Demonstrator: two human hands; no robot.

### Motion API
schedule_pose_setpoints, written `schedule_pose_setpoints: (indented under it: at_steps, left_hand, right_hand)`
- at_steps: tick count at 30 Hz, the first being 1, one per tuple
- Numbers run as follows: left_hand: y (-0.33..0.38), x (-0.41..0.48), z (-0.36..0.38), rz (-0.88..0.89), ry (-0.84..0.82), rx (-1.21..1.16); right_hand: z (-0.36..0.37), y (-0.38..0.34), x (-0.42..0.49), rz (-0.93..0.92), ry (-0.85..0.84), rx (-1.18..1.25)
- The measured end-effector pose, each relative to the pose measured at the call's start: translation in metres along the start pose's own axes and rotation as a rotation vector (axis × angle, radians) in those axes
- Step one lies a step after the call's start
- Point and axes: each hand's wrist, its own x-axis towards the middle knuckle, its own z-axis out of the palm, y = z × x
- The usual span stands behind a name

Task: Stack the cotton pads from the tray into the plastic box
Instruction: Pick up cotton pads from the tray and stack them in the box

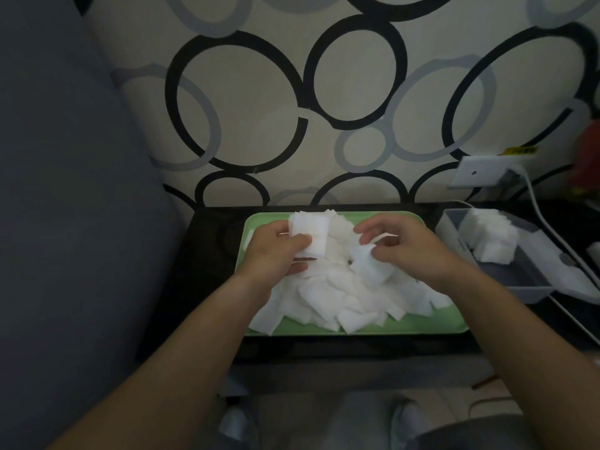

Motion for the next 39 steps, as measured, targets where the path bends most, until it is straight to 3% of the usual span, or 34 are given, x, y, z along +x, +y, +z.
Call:
schedule_pose_setpoints:
  at_steps: [5,11,15,20,24,33,39]
  left_hand:
    - [-0.002,0.001,0.011,-0.005,-0.017,-0.008]
    - [-0.004,0.004,0.018,-0.005,-0.034,0.001]
    - [-0.003,0.004,0.021,-0.009,-0.023,0.007]
    - [-0.001,0.002,0.022,-0.018,-0.038,-0.005]
    - [0.001,-0.002,0.027,-0.010,-0.124,0.006]
    - [0.007,-0.012,0.033,0.023,-0.288,-0.028]
    - [0.012,-0.011,0.036,-0.114,-0.228,-0.152]
  right_hand:
    - [-0.002,0.002,0.003,0.092,0.170,0.258]
    - [-0.001,0.011,0.003,0.300,0.110,0.054]
    - [-0.004,0.004,-0.001,0.269,0.087,-0.024]
    - [-0.009,-0.003,-0.003,0.173,0.032,0.439]
    - [-0.005,-0.010,-0.004,0.108,-0.058,0.556]
    - [0.004,-0.012,0.000,0.140,0.123,0.389]
    - [0.009,-0.019,-0.002,0.124,0.190,0.227]
